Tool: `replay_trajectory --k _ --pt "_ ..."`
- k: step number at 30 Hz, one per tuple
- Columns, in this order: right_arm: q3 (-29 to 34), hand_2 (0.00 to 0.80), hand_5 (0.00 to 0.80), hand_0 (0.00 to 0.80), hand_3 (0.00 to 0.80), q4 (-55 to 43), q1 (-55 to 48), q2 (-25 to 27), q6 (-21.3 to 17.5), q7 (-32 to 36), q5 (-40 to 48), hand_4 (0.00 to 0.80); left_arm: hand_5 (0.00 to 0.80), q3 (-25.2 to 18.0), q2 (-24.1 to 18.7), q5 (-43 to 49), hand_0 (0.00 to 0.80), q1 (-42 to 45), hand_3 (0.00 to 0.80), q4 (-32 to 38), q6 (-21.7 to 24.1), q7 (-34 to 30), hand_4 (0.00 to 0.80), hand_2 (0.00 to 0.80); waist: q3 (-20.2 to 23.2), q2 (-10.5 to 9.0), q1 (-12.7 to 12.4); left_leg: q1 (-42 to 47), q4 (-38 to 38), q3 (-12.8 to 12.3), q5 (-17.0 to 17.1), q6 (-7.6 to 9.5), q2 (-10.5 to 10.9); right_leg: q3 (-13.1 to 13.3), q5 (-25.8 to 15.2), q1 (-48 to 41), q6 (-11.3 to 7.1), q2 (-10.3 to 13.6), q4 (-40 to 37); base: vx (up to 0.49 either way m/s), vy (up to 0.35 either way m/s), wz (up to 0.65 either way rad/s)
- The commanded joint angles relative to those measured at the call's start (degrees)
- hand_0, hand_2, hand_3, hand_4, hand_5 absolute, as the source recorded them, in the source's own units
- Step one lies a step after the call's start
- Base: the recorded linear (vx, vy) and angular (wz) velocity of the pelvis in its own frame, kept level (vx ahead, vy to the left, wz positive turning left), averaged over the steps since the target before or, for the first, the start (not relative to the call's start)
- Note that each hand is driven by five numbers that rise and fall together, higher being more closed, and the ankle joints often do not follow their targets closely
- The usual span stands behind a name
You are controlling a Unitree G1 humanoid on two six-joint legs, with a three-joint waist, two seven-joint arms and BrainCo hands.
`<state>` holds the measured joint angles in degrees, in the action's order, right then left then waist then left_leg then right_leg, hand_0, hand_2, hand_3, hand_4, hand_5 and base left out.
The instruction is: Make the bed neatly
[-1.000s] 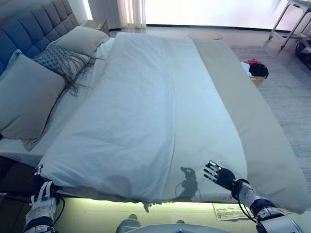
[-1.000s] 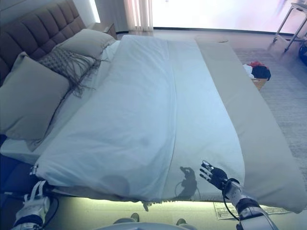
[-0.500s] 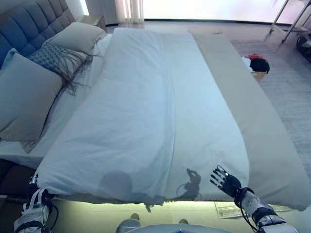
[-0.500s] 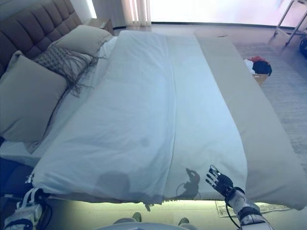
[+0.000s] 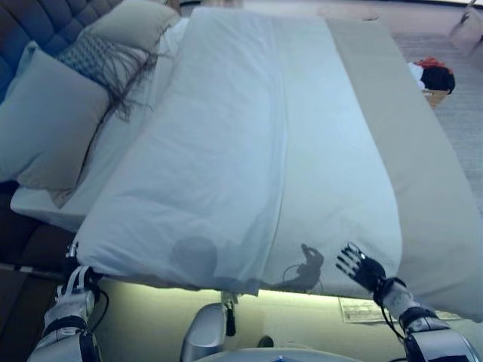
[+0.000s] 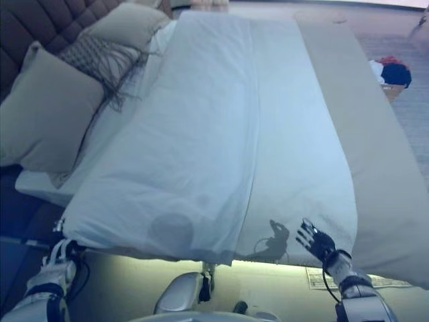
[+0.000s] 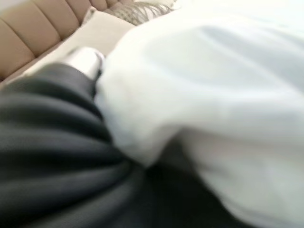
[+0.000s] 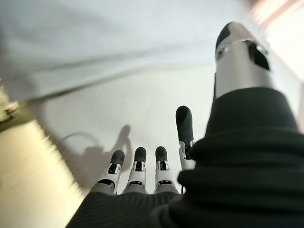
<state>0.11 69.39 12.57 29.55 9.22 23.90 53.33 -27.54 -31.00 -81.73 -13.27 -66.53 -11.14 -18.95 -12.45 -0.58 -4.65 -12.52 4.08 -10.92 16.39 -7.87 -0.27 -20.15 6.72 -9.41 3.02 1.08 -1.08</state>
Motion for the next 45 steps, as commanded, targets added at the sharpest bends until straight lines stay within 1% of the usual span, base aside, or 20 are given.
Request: replay_trajectory --k 1,2,3,4,5,6,7,8,9,11,14,17,20,26,31,34,37,39,41,45 --pt "5.49 0.0 0.0 0.0 0.0 1.22 -3.08 3.26 -0.66 4.09 -1.45 0.0 0.8 -3.56 -6.87 -1.2 0.8 5.6 0.8 0.44 9.13 -2.31 0.8 0.8 0.56 -1.78 0.75 6.45 11.15 -3.12 -12.53 1.51 -8.77 1.17 -2.38 0.82 -5.47 4.85 3.49 -0.179 0.335 -0.51" --pt "6.83 0.0 0.0 0.0 0.0 2.01 -4.3 3.78 -0.82 4.75 -2.08 0.0 0.8 -3.67 -6.4 -0.98 0.8 5.56 0.8 -0.32 9.44 -2.75 0.8 0.8 1.03 -1.49 2.32 9.5 10.74 -2.57 -12.26 1.01 -11.38 1.24 -1.77 2.21 -5.46 5.86 5.37 -0.146 0.401 -0.44" --pt "8.05 0.0 0.0 0.0 0.0 2.78 -5.26 4.46 -0.83 4.95 -2.01 0.0 0.8 -3.78 -6.04 -0.58 0.8 5.49 0.8 -1.12 9.74 -3.23 0.8 0.8 1.77 -0.68 3.68 13.34 7.89 -1.39 -12.8 0.58 -12.33 1.37 -1.13 3.9 -5.69 6.63 7.4 -0.109 0.446 -0.23" --pt "8.59 0.0 0.0 0.0 0.0 3.24 -5.6 4.89 -0.88 4.57 -1.68 0.0 0.8 -3.8 -5.98 -0.45 0.8 5.5 0.8 -1.65 9.78 -3.41 0.8 0.8 2.26 0.24 4.17 15.99 3.15 0.53 -14.02 0.32 -11.84 1.84 -0.65 5.09 -6.13 7.13 9.07 -0.087 0.44 -0.11" --pt "8.86 0.0 0.0 0.0 0.0 3.51 -5.74 5.1 -0.9 3.82 -1.17 0.0 0.8 -3.52 -6.01 -0.92 0.8 5.34 0.8 -2.08 9.85 -3.38 0.8 0.8 2.59 1.05 4.47 17.92 -1.41 1.92 -15.15 0.14 -11.1 2.42 -0.07 6.13 -6.65 7.76 10.76 -0.109 0.412 0.03" --pt "9.24 0.0 0.0 0.0 0.0 3.83 -5.85 5.03 -1.09 2.74 0.83 0.0 0.8 -2.87 -6.01 -1.27 0.8 4.71 0.8 -2.4 10.11 -3.03 0.8 0.8 2.55 1.91 4.85 18.55 -3.35 2.29 -16.15 -0.01 -10.32 2.83 0.24 7.3 -7.28 8.43 12.17 -0.148 0.342 0.1" --pt "9.86 0.0 0.0 0.0 0.0 3.87 -5.81 4.77 -1.1 2.04 1.55 0.0 0.8 -2.52 -6.04 -1.26 0.8 4.46 0.8 -2.47 9.98 -2.8 0.8 0.8 2.45 2.36 5.08 18.31 -3.42 2.13 -16.29 0.04 -9.98 3.02 -0.42 8.26 -7.77 9.09 12.48 -0.148 0.274 0.2" --pt "10.18 0.0 0.0 0.0 0.0 3.89 -5.85 4.53 -0.84 1.36 1.98 0.0 0.8 -2.27 -6.31 -1.73 0.8 4.23 0.8 -2.83 9.79 -2.43 0.8 0.8 2.2 2.52 5.16 18.51 -2.82 2.7 -17.34 0.16 -9.48 3.68 -0.51 8.91 -8.49 9.93 13.05 -0.152 0.175 0.44" --pt "10.09 0.0 0.0 0.0 0.0 3.85 -5.6 4.26 -0.68 0.93 2.35 0.0 0.8 -1.85 -6.62 -2.58 0.8 3.9 0.8 -3.24 9.55 -2.16 0.8 0.8 1.82 2.66 5.18 18.03 -2.19 3.25 -17.63 0.34 -9.05 4.12 -1.44 9.59 -8.84 10.45 12.81 -0.163 0.166 0.57" --pt "9.61 0.0 0.0 0.0 0.0 3.73 -4.81 3.72 -0.61 0.15 3.07 0.0 0.8 -0.91 -6.5 -3.92 0.8 3.14 0.8 -4.28 8.98 -1.76 0.8 0.8 0.97 2.82 5.19 17.28 -1.22 3.07 -18.58 0.71 -8.25 4.13 -2.65 10.14 -9.6 11.33 11.95 -0.21 0.184 0.54" --pt "9.41 0.0 0.0 0.0 0.0 3.3 -3.97 2.76 -0.66 -0.14 3.14 0.0 0.8 -0.51 -5.18 -3.94 0.8 3.13 0.8 -4.8 8.78 -1.63 0.8 0.8 0.41 2.65 4.88 17.17 -0.34 3.03 -19.72 1.36 -7.26 4.29 -3.61 9.48 -10.34 11.85 10.55 -0.114 0.152 0.22" --pt "9.25 0.0 0.0 0.0 0.0 2.67 -4.14 2.27 -0.5 -0.08 2.69 0.0 0.8 -0.49 -4.14 -3.32 0.8 4.01 0.8 -4.72 8.41 -1.66 0.8 0.8 0.54 2.2 4.56 17.62 0.3 2.93 -20.42 1.77 -6.89 4.65 -4.09 8.16 -10.61 11.93 9.14 -0.03 0.107 0.03" --pt "8.95 0.0 0.0 0.0 0.0 1.78 -4.49 1.79 -0.43 -0.08 2.51 0.0 0.8 -0.02 -2.59 -3.38 0.8 4.39 0.8 -3.82 9.29 0.2 0.8 0.8 1.0 1.4 4.08 18.45 0.42 2.41 -20.94 1.98 -6.74 4.29 -4.78 6.43 -11.02 12.05 7.35 -0.031 0.094 -0.02" --pt "8.98 0.0 0.0 0.0 0.0 0.53 -4.66 0.78 -0.17 -0.77 2.89 0.0 0.8 0.42 -0.55 -3.74 0.8 5.27 0.8 -2.43 10.02 2.96 0.8 0.8 2.22 0.06 2.9 20.28 -2.02 2.17 -20.86 2.53 -5.94 3.93 -6.62 3.92 -12.15 12.12 3.82 -0.038 0.061 0.03" --pt "9.53 0.0 0.0 0.0 0.0 1.26 -4.68 0.28 -0.43 -0.89 2.31 0.0 0.8 0.74 0.85 -3.39 0.8 5.98 0.8 -3.25 10.0 2.76 0.8 0.8 2.85 -0.63 2.41 20.97 -2.39 1.43 -21.28 2.91 -5.54 3.64 -7.39 3.24 -12.74 12.39 2.56 -0.026 0.043 0.05" --pt "9.76 0.0 0.0 0.0 0.0 1.47 -4.51 0.11 0.08 -0.9 2.1 0.0 0.8 0.98 1.32 -3.33 0.8 6.17 0.8 -4.21 9.25 3.17 0.8 0.8 2.93 -0.92 2.12 20.86 -2.17 1.2 -21.43 3.09 -5.38 3.5 -7.76 3.03 -12.99 12.63 2.17 -0.017 0.025 -0.02" --pt "9.89 0.0 0.0 0.0 0.0 1.4 -4.62 -0.8 0.05 -1.17 1.66 0.0 0.8 1.44 3.25 -2.19 0.8 6.86 0.8 -4.42 9.14 3.49 0.8 0.8 3.18 -1.19 1.84 21.17 -2.82 1.18 -21.38 3.35 -5.18 3.5 -8.25 2.66 -13.23 12.71 1.31 0.0 0.0 0.0" --pt "10.12 0.0 0.0 0.0 0.0 1.44 -4.82 -1.01 0.1 -0.95 1.4 0.0 0.791 1.56 3.98 -1.56 0.791 7.61 0.791 -4.82 8.04 2.85 0.791 0.791 3.32 -1.33 1.6 21.25 -3.13 1.15 -21.28 3.38 -5.17 3.44 -8.53 2.51 -13.41 12.85 0.89 0.0 0.0 0.0" --pt "10.37 0.0 0.0 0.0 0.0 1.31 -4.94 -1.03 0.29 -0.61 1.21 0.0 0.0 1.75 4.57 -0.94 0.0 8.25 0.0 -5.12 7.1 3.0 0.0 0.0 3.44 -1.53 1.36 21.28 -3.4 1.15 -21.2 3.42 -5.11 3.38 -8.74 2.38 -13.56 12.9 0.59 0.0 0.0 0.0" --pt "10.78 0.0 0.0 0.0 0.0 1.46 -5.08 -0.9 0.24 -0.22 0.81 0.0 0.0 2.06 5.22 1.4 0.0 9.72 0.0 -5.93 5.1 1.14 0.0 0.0 3.63 -1.74 0.88 21.45 -3.61 1.44 -21.34 3.6 -4.93 3.45 -9.09 2.06 -13.6 12.9 -0.18 0.001 0.001 0.01"
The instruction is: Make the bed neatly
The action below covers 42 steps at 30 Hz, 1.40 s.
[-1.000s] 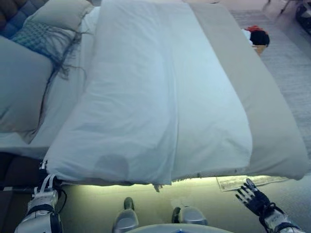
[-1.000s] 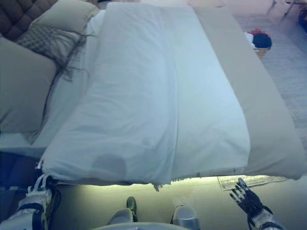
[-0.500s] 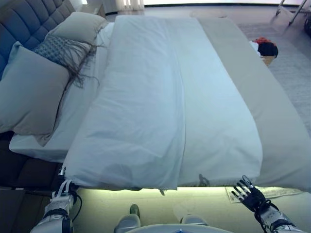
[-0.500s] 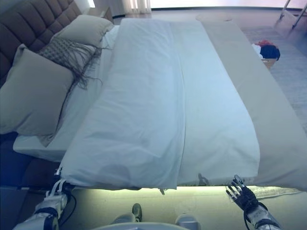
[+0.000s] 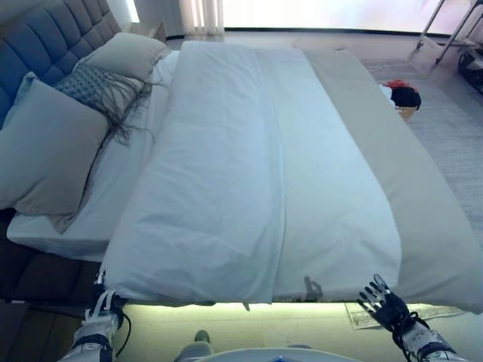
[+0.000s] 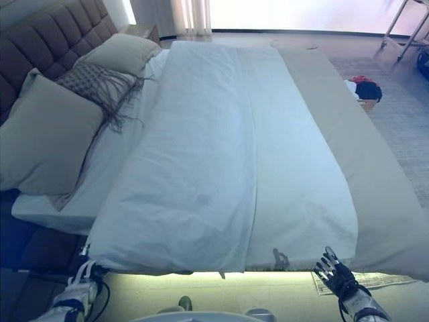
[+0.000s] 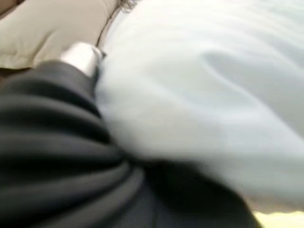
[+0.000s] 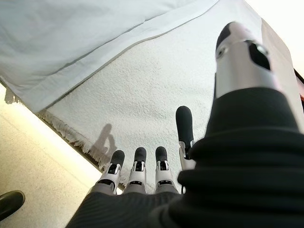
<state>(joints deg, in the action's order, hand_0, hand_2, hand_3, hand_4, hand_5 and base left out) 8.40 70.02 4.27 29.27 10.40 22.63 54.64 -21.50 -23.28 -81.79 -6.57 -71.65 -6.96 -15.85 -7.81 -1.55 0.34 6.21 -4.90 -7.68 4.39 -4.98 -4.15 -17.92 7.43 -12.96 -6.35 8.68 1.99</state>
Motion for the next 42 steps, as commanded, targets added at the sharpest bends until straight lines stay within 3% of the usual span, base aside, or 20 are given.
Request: replay_trajectory --k 1,16,21,32,35,42 --pt "2.66 0.0 0.0 0.0 0.0 0.97 3.18 -0.51 -0.98 1.13 -0.47 0.0 0.0 -3.89 -2.5 2.56 0.0 3.66 0.0 -1.27 0.3 -1.89 0.0 0.0 -0.96 -0.77 -4.3 2.77 5.27 -1.76 -9.38 0.79 -0.98 1.15 -9.93 5.56 -4.32 5.33 -3.42 0.001 0.007 0.05" --pt "3.14 0.0 0.0 0.0 0.0 1.66 2.85 0.1 -0.43 2.06 -1.23 0.0 0.0 -5.66 -4.94 9.21 0.0 8.83 0.0 -4.36 -7.21 -8.29 0.0 0.0 -0.99 -0.16 -6.17 2.53 4.14 -0.97 -8.76 0.84 -0.79 -0.12 -10.4 5.03 -4.52 5.53 -4.56 0.0 0.004 0.06" --pt "2.49 0.0 0.0 0.0 0.0 0.96 2.8 -0.41 -0.7 1.44 -1.06 0.0 0.0 -1.62 -2.5 7.15 0.0 8.43 0.0 1.71 -8.88 -16.4 0.0 0.0 -1.31 0.06 -6.49 2.36 3.35 -0.79 -8.34 0.78 -0.8 -0.49 -10.52 5.05 -4.37 5.44 -4.93 -0.018 -0.005 0.1" --pt "1.57 0.0 0.0 0.0 0.0 0.08 2.05 -1.07 0.06 1.31 -1.23 0.0 0.0 1.92 -0.63 7.97 0.0 7.3 0.0 6.87 -8.74 -25.98 0.0 0.0 -1.15 0.23 -5.91 2.8 2.55 -1.4 -7.98 0.43 -1.22 -0.47 -10.62 5.1 -4.21 5.39 -5.35 0.0 0.0 0.0" --pt "1.41 0.0 0.0 0.0 0.0 -0.35 1.29 -1.47 -0.07 1.33 -1.63 0.0 0.0 3.64 0.05 9.06 0.0 7.03 0.0 9.71 -8.85 -31.28 0.0 0.0 -1.12 0.27 -5.46 3.04 2.71 -1.71 -8.21 0.52 -1.27 -0.1 -10.51 5.05 -4.15 5.36 -5.26 0.0 0.0 0.0" --pt "0.43 0.0 0.0 0.0 0.0 -1.43 0.87 -1.28 0.18 0.37 -2.35 0.0 0.0 8.86 1.49 10.38 0.0 6.04 0.0 13.3 -7.11 -32.04 0.0 0.0 -2.37 0.08 -4.4 1.98 5.61 -2.24 -9.24 0.72 -1.52 1.58 -9.95 6.53 -3.86 5.26 -3.47 0.011 0.024 -0.03"
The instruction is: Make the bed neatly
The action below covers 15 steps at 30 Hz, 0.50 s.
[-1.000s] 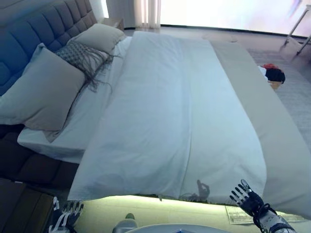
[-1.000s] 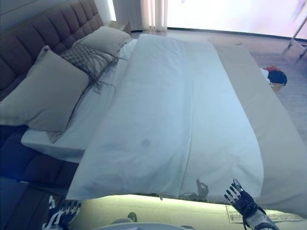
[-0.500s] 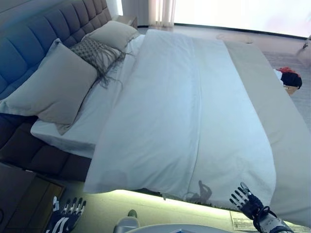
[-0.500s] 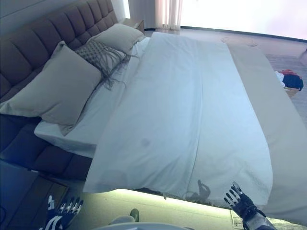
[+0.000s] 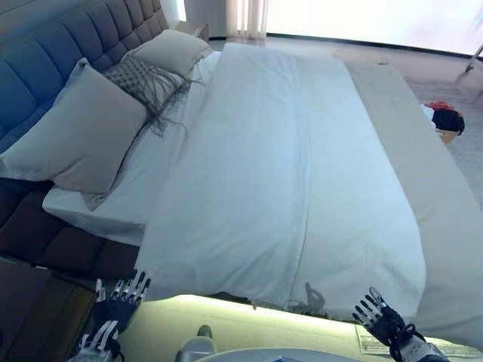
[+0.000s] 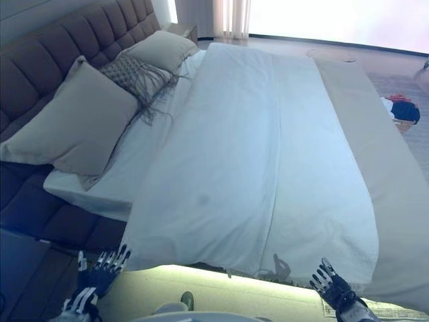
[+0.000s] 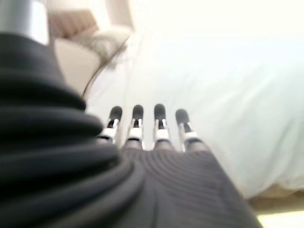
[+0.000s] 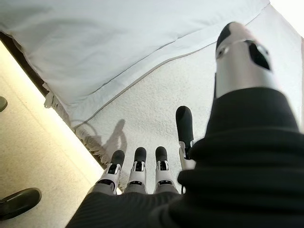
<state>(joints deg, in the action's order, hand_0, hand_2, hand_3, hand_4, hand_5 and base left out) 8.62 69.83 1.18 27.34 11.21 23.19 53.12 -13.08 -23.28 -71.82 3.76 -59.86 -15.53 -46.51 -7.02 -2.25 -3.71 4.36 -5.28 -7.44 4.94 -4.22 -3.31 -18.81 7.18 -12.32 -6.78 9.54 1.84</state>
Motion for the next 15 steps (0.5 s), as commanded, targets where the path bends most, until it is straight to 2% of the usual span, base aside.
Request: replay_trajectory --k 1,4,7,9,15 --pt "-0.33 0.0 0.0 0.0 0.0 -1.5 4.43 0.76 -0.72 -0.74 -0.61 0.0 0.0 1.08 1.43 -0.52 0.0 -5.09 0.0 1.58 1.79 -0.51 0.0 0.0 -3.74 0.74 -0.12 3.1 7.09 -2.55 -10.03 -0.04 -2.46 2.88 -9.53 6.52 -3.35 4.48 -2.73 -0.019 0.055 -0.1" --pt "-1.63 0.0 0.0 0.0 0.0 -1.81 5.92 0.93 -1.25 -1.81 -0.37 0.0 0.0 2.25 1.08 -1.94 0.0 -7.62 0.0 1.59 2.8 0.87 0.0 0.0 -5.58 0.43 0.28 0.53 10.14 -2.55 -10.7 -0.01 -2.74 4.15 -9.19 8.6 -3.15 4.58 -1.23 -0.093 0.042 -0.1" --pt "-3.76 0.0 0.0 0.0 0.0 -2.3 7.78 0.23 -2.63 -2.42 1.73 0.0 0.0 4.02 -0.42 -4.16 0.0 -12.12 0.0 1.39 3.96 2.76 0.0 0.0 -9.23 -0.49 1.07 -3.77 13.59 -2.49 -11.04 -0.02 -3.65 6.02 -9.38 11.88 -3.07 4.05 0.09 -0.184 -0.022 -0.03" --pt "-5.84 0.0 0.0 0.0 0.0 -3.01 8.94 -0.53 -3.21 -2.88 3.35 0.0 0.0 5.32 -2.19 -6.07 0.0 -15.96 0.0 1.04 5.28 4.13 0.0 0.0 -12.25 -1.98 1.84 -7.6 16.18 -2.47 -11.1 -0.09 -4.66 7.37 -10.06 14.42 -2.82 3.25 0.34 -0.197 -0.073 -0.03" --pt "-9.35 0.0 0.0 0.0 0.0 -6.07 13.31 0.24 -2.82 -4.74 7.13 0.0 0.0 8.31 -5.1 -10.67 0.0 -23.97 0.0 2.67 9.96 7.85 0.0 0.0 -18.73 -4.94 2.91 -18.02 23.39 -0.92 -11.78 -0.02 -6.09 9.16 -11.56 23.06 -2.59 1.71 3.63 -0.174 -0.02 -0.08"
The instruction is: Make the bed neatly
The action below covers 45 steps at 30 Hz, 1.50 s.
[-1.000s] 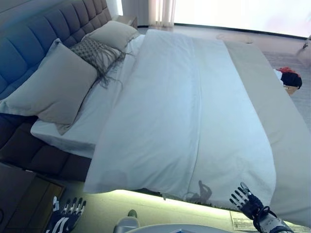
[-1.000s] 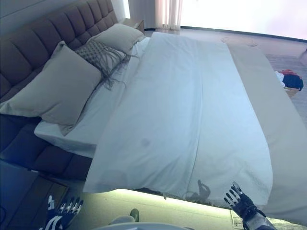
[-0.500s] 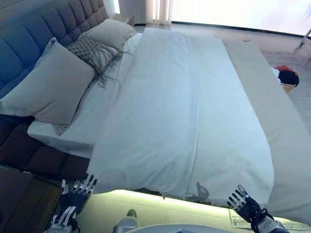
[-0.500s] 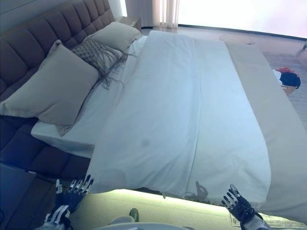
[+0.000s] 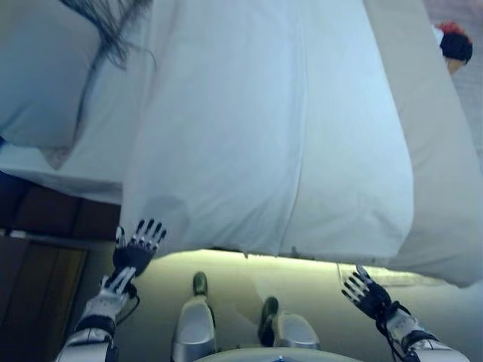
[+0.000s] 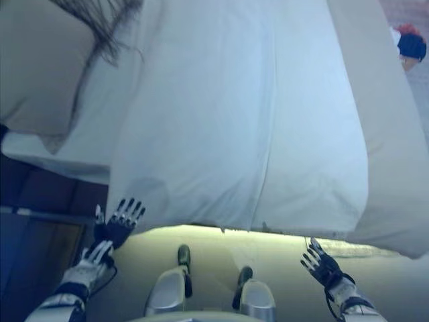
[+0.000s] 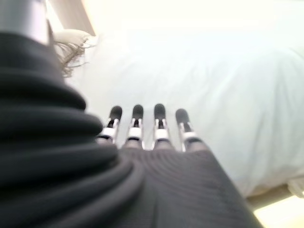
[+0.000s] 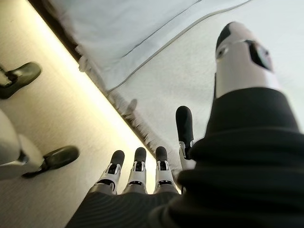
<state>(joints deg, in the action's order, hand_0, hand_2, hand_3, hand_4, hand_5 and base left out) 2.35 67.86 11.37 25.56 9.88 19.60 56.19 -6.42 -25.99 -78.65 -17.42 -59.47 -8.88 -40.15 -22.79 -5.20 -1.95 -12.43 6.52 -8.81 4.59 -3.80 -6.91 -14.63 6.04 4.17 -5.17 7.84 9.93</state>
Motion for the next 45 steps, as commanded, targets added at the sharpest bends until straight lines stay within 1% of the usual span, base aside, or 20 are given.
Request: replay_trajectory --k 1,3,5,8,12,17,21,22,23,24,28,32,33,35,38,40,43,45 --pt "-3.42 0.0 0.0 0.0 0.0 -4.88 3.95 2.43 -1.42 -1.72 4.63 0.0 0.0 1.97 -3.16 -4.25 0.0 -4.13 0.0 2.36 3.64 2.07 0.0 0.0 -3.87 -2.4 1.38 -2.75 12.63 0.65 -11.48 -0.44 -2.62 5.17 -10.6 8.04 -4.25 3.3 -3.68 -0.143 0.016 -0.01" --pt "-3.96 0.0 0.0 0.0 0.0 -5.94 5.78 3.52 -0.88 -2.57 5.75 0.0 0.0 2.31 -4.67 -5.6 0.0 -7.1 0.0 2.36 4.53 3.27 0.0 0.0 -5.47 -2.87 1.86 -5.61 14.65 0.96 -11.75 -0.32 -2.55 5.4 -10.81 11.02 -4.42 3.4 -1.93 -0.164 0.069 0.01" --pt "-4.07 0.0 0.0 0.0 0.0 -6.01 7.98 5.3 -0.19 -2.65 6.2 0.0 0.0 2.55 -5.94 -6.77 0.0 -10.36 0.0 2.23 5.13 4.37 0.0 0.0 -6.89 -2.93 2.41 -8.36 16.78 0.99 -12.09 -0.12 -2.2 5.63 -10.8 14.21 -4.55 3.74 0.31 -0.166 0.128 -0.1" --pt "-3.88 0.0 0.0 0.0 0.0 -4.85 10.55 8.22 0.46 -2.11 6.21 0.0 0.0 2.77 -7.9 -9.53 0.0 -14.29 0.0 1.3 6.24 6.19 0.0 0.0 -7.0 -2.52 3.24 -13.21 20.6 1.24 -13.16 0.28 -1.55 6.27 -10.23 20.21 -4.89 4.65 4.75 -0.107 0.202 -0.04" --pt "-3.47 0.0 0.0 0.0 0.0 -3.96 11.85 10.87 -0.14 -1.85 6.2 0.0 0.0 2.59 -9.56 -11.88 0.0 -17.55 0.0 0.22 7.48 8.67 0.0 0.0 -7.0 -1.74 4.35 -19.05 26.01 1.48 -15.31 0.71 -1.52 7.6 -9.22 27.05 -4.95 5.19 9.93 -0.062 0.181 -0.03" --pt "-2.87 0.0 0.0 0.0 0.0 -1.96 14.09 14.83 0.17 -0.86 5.38 0.0 0.0 2.01 -12.27 -13.87 0.0 -22.01 0.0 -3.36 8.92 12.45 0.0 0.0 -7.0 -0.58 5.46 -25.77 31.89 2.13 -17.44 0.91 -1.91 9.14 -8.1 34.32 -4.29 5.57 15.32 -0.043 0.159 -0.02" --pt "-2.3 0.0 0.0 0.0 0.0 -1.84 13.42 16.77 -0.52 -0.01 6.29 0.0 0.0 2.68 -14.6 -14.55 0.0 -24.3 0.0 -5.0 9.72 14.49 0.0 0.0 -7.0 -0.76 5.97 -29.81 35.2 2.84 -18.42 0.71 -2.3 9.52 -7.84 38.14 -3.86 5.65 17.81 -0.012 0.077 0.01" --pt "-2.18 0.0 0.0 0.0 0.0 -1.93 13.32 17.04 -0.69 0.15 6.47 0.0 0.0 2.9 -15.11 -14.24 0.0 -24.62 0.0 -5.49 9.75 14.92 0.0 0.0 -7.0 -0.66 5.89 -29.61 35.8 3.5 -19.99 0.37 -2.39 9.71 -6.61 38.09 -4.32 5.31 18.6 0.052 0.065 -0.03" --pt "-2.08 0.0 0.0 0.0 0.0 -1.96 13.38 17.61 -0.74 0.38 6.8 0.0 0.0 3.23 -15.9 -13.97 0.0 -25.15 0.0 -6.29 9.42 15.37 0.0 0.0 -7.0 -0.77 5.91 -30.47 36.45 3.71 -20.18 0.31 -2.48 9.67 -6.6 38.79 -4.27 5.32 18.91 -0.034 0.062 -0.02" --pt "-1.98 0.0 0.0 0.0 0.0 -2.28 13.49 18.35 -0.37 0.14 6.9 0.0 0.0 3.46 -16.52 -13.88 0.0 -25.49 0.0 -6.87 9.08 15.59 0.0 0.0 -7.0 -1.12 6.17 -32.03 36.89 3.32 -18.8 0.57 -2.52 9.37 -7.91 40.07 -3.7 5.62 18.72 -0.115 0.053 -0.02" --pt "-1.99 0.0 0.0 0.0 0.0 -2.66 13.97 19.5 -0.26 0.15 7.44 0.0 0.0 4.46 -17.86 -14.35 0.0 -26.17 0.0 -7.77 7.71 14.28 0.0 0.0 -7.0 -1.39 6.11 -34.57 38.6 3.98 -19.3 0.56 -2.76 9.24 -8.0 42.43 -3.53 5.55 19.77 -0.052 0.037 -0.11" --pt "-2.29 0.0 0.0 0.0 0.0 -3.69 13.87 19.13 -0.58 -0.24 8.32 0.0 0.0 5.57 -17.29 -13.21 0.0 -26.28 0.0 -6.42 6.75 12.62 0.0 0.0 -7.0 -2.19 5.75 -36.85 39.91 4.87 -19.67 0.64 -2.78 8.7 -8.44 44.1 -3.36 5.45 20.27 -0.006 -0.028 0.06" --pt "-2.47 0.0 0.0 0.0 0.0 -4.15 13.82 18.97 -0.72 -0.18 8.6 0.0 0.0 6.08 -17.03 -13.26 0.0 -26.22 0.0 -6.37 6.65 12.14 0.0 0.0 -7.0 -2.19 5.48 -36.48 40.33 5.64 -21.35 0.42 -2.8 8.73 -7.17 43.92 -3.82 5.07 21.12 0.067 -0.04 0.05" --pt "-2.68 0.0 0.0 0.0 0.0 -4.82 13.93 19.02 -1.14 -0.12 9.01 0.0 0.0 6.56 -16.78 -13.28 0.0 -26.24 0.0 -5.85 5.89 13.17 0.0 0.0 -7.0 -2.48 5.26 -37.22 40.7 6.0 -21.47 0.48 -2.87 8.41 -7.17 44.44 -3.75 4.93 21.43 0.023 -0.043 0.01" --pt "-3.07 0.0 0.0 0.0 0.0 -5.27 14.87 19.27 -1.21 -0.73 9.17 0.0 0.0 6.98 -17.19 -14.01 0.0 -27.45 0.0 -7.44 2.92 15.74 0.0 0.0 -7.0 -2.84 5.35 -38.96 41.58 6.63 -21.35 0.43 -2.87 8.31 -7.31 45.65 -3.5 4.76 21.9 0.0 0.0 0.0" --pt "-3.5 0.0 0.0 0.0 0.0 -5.26 16.26 20.23 -0.7 -1.7 9.34 0.0 0.0 7.46 -17.99 -13.27 0.0 -28.97 0.0 -9.95 0.6 16.97 0.0 0.0 -7.0 -2.87 5.63 -40.24 42.15 6.82 -21.14 0.4 -2.96 8.4 -7.31 46.83 -3.28 4.69 22.61 -0.023 0.032 -0.05" --pt "-3.81 0.0 0.0 0.0 0.0 -4.27 17.99 21.98 -0.09 -2.55 9.51 0.0 0.0 8.9 -19.33 -13.18 0.0 -31.8 0.0 -13.38 -2.32 17.91 0.0 0.0 -7.0 -2.96 6.15 -42.23 43.35 7.02 -21.07 0.47 -3.01 8.79 -7.25 48.69 -3.01 4.47 23.82 -0.009 0.051 -0.06" --pt "-3.63 0.0 0.0 0.0 0.0 -2.92 18.62 23.02 0.17 -1.94 9.26 0.0 0.0 10.14 -20.56 -14.04 0.0 -34.46 0.0 -15.58 -4.1 18.43 0.0 0.0 -7.0 -3.14 6.52 -43.88 44.44 7.1 -21.12 0.6 -2.95 8.88 -7.41 50.05 -2.91 4.29 24.62 -0.005 0.03 -0.05"
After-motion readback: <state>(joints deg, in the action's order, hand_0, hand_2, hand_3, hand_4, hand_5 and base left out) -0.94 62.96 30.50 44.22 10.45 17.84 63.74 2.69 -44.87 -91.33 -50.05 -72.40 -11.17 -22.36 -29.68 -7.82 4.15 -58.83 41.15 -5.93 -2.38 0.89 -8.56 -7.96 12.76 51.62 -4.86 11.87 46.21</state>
